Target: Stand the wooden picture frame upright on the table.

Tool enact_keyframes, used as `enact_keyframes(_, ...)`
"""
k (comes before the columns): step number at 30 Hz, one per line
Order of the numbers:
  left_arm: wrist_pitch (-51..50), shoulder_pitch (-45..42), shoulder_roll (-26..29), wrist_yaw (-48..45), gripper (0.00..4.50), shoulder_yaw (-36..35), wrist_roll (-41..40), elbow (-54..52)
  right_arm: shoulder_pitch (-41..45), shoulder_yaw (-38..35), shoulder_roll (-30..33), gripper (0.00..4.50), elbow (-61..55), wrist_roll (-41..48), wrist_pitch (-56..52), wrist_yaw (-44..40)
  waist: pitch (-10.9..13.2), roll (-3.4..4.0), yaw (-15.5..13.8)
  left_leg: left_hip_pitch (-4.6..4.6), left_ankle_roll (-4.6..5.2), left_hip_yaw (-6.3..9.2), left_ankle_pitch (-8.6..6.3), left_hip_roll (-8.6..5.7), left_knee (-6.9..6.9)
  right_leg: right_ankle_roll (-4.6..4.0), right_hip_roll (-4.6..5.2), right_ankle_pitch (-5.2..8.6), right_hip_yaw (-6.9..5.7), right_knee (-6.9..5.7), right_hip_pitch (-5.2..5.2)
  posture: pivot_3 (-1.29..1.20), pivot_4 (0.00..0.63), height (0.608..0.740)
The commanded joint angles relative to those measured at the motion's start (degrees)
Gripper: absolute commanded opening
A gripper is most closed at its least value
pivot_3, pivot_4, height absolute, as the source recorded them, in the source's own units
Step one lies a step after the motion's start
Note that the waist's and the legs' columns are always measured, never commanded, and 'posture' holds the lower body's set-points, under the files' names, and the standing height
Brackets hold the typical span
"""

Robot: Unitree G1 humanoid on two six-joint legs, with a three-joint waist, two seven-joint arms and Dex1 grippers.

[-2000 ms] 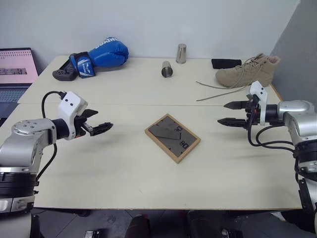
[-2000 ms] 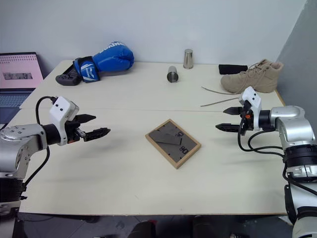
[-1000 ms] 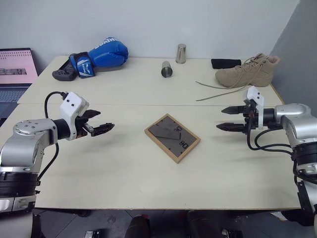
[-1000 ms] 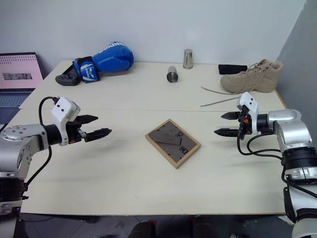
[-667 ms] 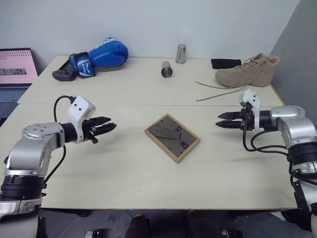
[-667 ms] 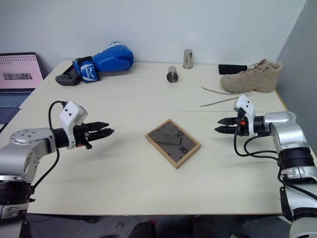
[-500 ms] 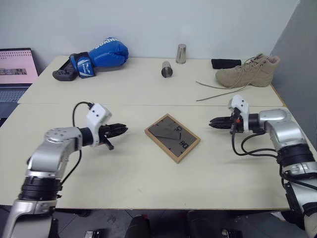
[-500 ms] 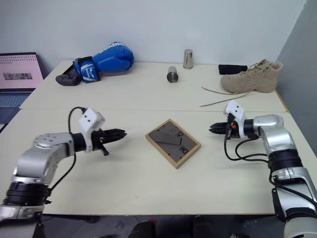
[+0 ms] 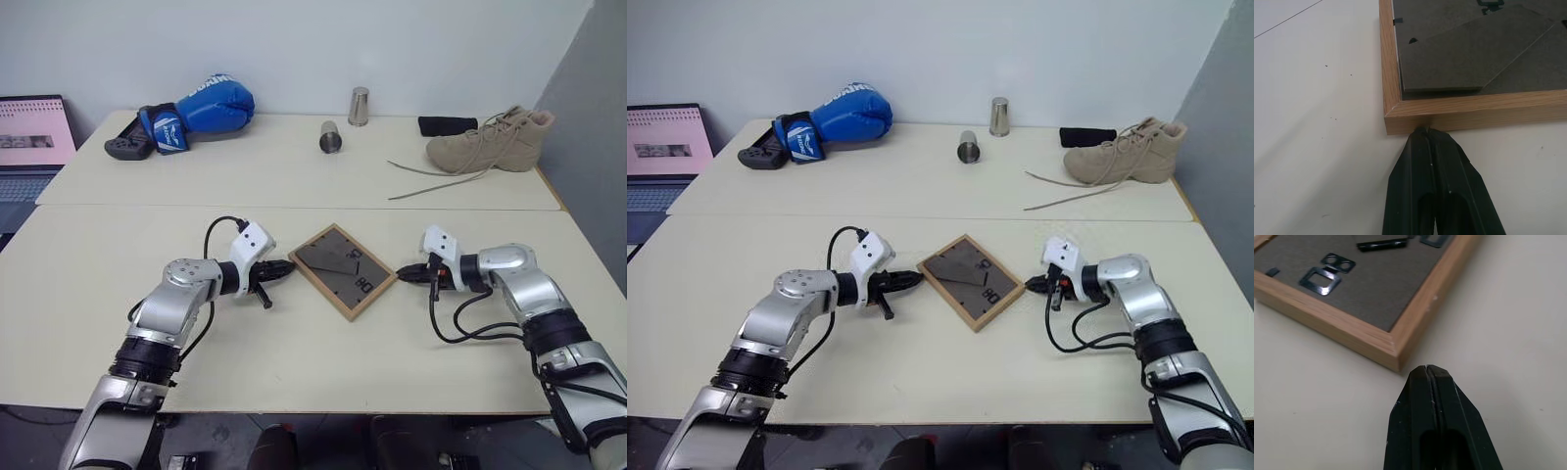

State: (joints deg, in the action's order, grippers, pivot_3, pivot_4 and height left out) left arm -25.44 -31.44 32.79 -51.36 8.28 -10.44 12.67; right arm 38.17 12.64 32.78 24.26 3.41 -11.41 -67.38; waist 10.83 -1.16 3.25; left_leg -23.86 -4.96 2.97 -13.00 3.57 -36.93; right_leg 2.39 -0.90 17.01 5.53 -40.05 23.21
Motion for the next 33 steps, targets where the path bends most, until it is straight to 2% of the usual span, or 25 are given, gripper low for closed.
enact_keyframes(1, 2.9, -3.9, -2.1, -0.3, 0.03, 0.8, 1.1, 1.9, -0.8, 0.4, -0.9, 0.02, -8.4, 2.1, -3.9, -1.0, 0.0, 0.00, 0.0, 0.00, 0.00, 0.00, 0.00, 0.00, -0.01, 0.00, 0.00, 0.00, 0.00, -0.01, 0.00, 0.00, 0.150, 0.740)
enact_keyframes(8, 6.2, -8.5, -4.8, -1.0, 0.03, 1.6, 3.6, 8.3, -3.8, 1.7, 0.8, 0.02, -19.6, 5.3, -10.7, -5.3, 0.0, 0.00, -0.1, -0.02, 0.00, 0.04, 0.00, -0.02, 0.00, 0.00, 0.00, 0.00, -0.03, 0.01, 0.00, 0.00, 0.150, 0.740)
enact_keyframes(14, 7.4, -9.5, -4.9, -2.6, 0.03, 2.0, 4.6, 9.7, -4.4, 2.3, 1.0, 0.02, -19.9, 4.6, -10.8, -4.0, 0.0, 0.00, -0.1, -0.01, 0.00, 0.05, 0.00, -0.02, 0.00, 0.00, 0.00, 0.00, -0.04, 0.01, 0.00, 0.00, 0.150, 0.740)
enact_keyframes(20, 7.4, -9.5, -1.2, -2.9, 0.03, 1.3, 7.4, 11.1, -3.5, 1.2, 2.3, 0.02, -15.6, 2.9, -7.7, -2.2, 0.0, -0.01, -0.1, 0.00, 0.00, 0.05, 0.00, -0.02, 0.00, 0.00, -0.01, 0.00, -0.04, 0.00, -0.01, 0.00, 0.150, 0.740)
enact_keyframes(24, 3.7, -8.5, 4.2, -7.0, 0.03, -2.4, 3.9, 9.9, -1.8, -1.0, 4.3, 0.02, -11.4, 2.5, -5.2, -0.8, 0.0, -0.01, 0.0, 0.01, 0.00, 0.05, 0.00, -0.02, 0.00, 0.00, -0.01, 0.00, -0.03, 0.00, 0.00, 0.00, 0.150, 0.740)
enact_keyframes(28, -8.0, -6.8, 8.0, -15.6, 0.83, -5.3, -4.4, 5.7, -0.6, -2.5, 4.5, 0.00, -9.5, 2.7, -5.2, 1.0, 0.0, 0.00, 0.2, 0.01, 0.00, 0.04, 0.00, 0.01, 0.04, 0.00, -0.02, 0.01, -0.04, 0.00, 0.01, 0.00, 0.150, 0.740)
enact_keyframes(33, -28.7, -7.9, 9.5, -20.9, 1.88, -7.1, -14.1, 5.2, -0.6, -1.4, 2.3, 0.00, -7.7, 1.2, -2.3, 4.4, 0.0, -0.01, 0.1, -0.01, 0.01, 0.05, 0.00, 0.00, 0.00, 0.01, -0.01, 0.01, -0.07, 0.00, 0.00, 0.00, 0.150, 0.740)
